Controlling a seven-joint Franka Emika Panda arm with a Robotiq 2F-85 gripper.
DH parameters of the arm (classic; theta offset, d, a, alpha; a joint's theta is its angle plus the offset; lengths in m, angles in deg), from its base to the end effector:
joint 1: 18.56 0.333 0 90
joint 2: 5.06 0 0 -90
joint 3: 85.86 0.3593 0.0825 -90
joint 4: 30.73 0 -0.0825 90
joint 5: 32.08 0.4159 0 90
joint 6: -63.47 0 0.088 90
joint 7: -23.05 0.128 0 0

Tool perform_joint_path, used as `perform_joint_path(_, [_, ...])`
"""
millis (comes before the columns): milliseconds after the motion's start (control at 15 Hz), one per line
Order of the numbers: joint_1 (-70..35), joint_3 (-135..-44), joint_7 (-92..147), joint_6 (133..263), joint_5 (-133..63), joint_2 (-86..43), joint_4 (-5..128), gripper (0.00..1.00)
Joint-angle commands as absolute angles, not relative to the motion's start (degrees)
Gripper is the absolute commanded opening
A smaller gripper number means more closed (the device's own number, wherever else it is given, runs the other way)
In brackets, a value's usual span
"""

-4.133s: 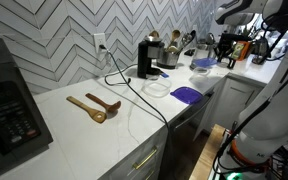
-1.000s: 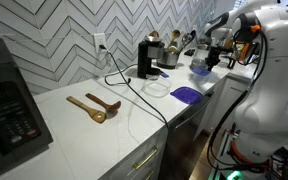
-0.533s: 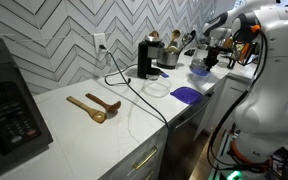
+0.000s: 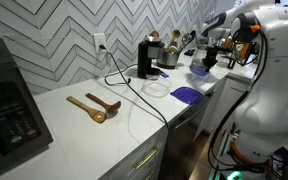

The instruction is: Unstack the clear containers then place the light blue lid on top of the container on the right.

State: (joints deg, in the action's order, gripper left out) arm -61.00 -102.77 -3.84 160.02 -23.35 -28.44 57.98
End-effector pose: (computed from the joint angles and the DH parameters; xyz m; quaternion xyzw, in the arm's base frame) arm 0.3854 -0.5663 0.4127 -0.9483 0.2908 0.0815 0.0971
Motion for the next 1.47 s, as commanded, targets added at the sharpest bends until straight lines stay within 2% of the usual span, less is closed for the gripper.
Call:
perform_joint_path(0, [-59.76,-102.40,-0.96,158.81,-25.48,-27.59,59.79,0.02])
perform_joint_path(867, [-59.18,-102.98,-8.63,160.53,-28.25,-23.29,58.44,0.02])
perform_joint_path(1400, [-59.46,-103.16,-10.81,166.20,-27.83,-23.71,60.91,0.02])
